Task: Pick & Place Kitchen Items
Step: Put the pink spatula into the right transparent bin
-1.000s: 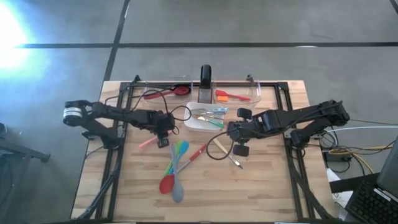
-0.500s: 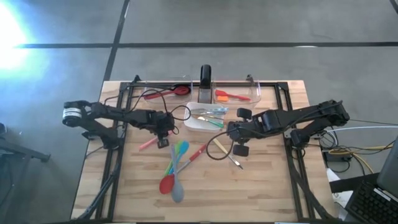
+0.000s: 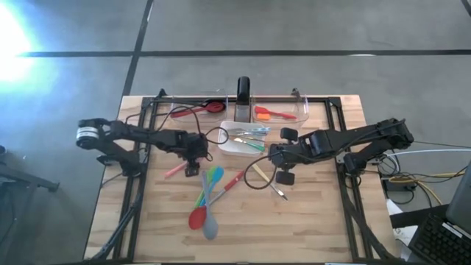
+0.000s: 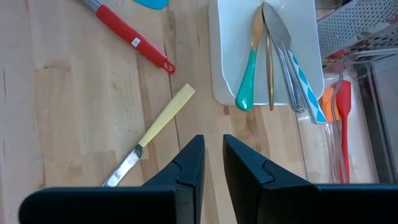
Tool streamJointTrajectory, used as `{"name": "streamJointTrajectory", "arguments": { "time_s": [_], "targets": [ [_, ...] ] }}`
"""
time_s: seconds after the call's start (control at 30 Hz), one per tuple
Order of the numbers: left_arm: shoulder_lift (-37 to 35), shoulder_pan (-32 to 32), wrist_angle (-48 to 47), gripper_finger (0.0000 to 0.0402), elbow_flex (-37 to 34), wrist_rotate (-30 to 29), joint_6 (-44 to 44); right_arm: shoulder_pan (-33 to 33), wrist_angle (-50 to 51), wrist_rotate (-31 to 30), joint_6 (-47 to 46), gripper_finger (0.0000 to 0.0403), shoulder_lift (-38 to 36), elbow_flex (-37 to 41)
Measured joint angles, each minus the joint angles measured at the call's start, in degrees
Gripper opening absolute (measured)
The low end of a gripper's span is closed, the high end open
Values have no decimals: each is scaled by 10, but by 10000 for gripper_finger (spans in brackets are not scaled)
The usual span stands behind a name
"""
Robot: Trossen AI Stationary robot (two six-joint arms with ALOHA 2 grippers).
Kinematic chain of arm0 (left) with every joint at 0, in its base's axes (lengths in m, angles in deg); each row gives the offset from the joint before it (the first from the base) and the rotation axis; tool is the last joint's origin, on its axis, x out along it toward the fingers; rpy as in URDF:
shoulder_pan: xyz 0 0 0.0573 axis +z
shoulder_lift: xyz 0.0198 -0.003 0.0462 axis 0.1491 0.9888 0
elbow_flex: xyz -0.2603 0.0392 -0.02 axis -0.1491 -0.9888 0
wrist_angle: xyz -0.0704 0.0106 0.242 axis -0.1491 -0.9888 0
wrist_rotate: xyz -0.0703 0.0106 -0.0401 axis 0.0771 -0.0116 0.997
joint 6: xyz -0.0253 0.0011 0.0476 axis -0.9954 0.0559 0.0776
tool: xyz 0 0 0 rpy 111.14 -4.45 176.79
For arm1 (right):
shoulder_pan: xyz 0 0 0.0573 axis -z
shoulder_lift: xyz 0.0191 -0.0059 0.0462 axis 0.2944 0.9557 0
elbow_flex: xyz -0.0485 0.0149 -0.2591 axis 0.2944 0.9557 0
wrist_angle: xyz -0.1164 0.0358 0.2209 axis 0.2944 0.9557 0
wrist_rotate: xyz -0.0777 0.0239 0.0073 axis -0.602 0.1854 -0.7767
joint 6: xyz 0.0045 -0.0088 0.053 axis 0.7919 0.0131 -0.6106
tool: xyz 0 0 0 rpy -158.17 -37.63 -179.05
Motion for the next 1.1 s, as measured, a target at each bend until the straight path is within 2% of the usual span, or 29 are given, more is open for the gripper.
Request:
{"name": "streamJointTrajectory", "arguments": {
  "time_s": [0.17,0.43,0.77,0.93,1.1],
  "targets": [
    [0,2,0,297,3,-27,19,0,0,0,0,52,0,0],
    [-1,7,-30,294,32,-48,46,0,0,0,0,52,0,0],
    [0,68,-27,293,32,13,126,0,0,1,0,52,0,0],
    [0,109,-24,293,31,52,134,0,-1,1,0,52,0,0],
    [-1,113,-19,293,21,63,130,0,-1,1,2,52,0,0]
  ]
}}
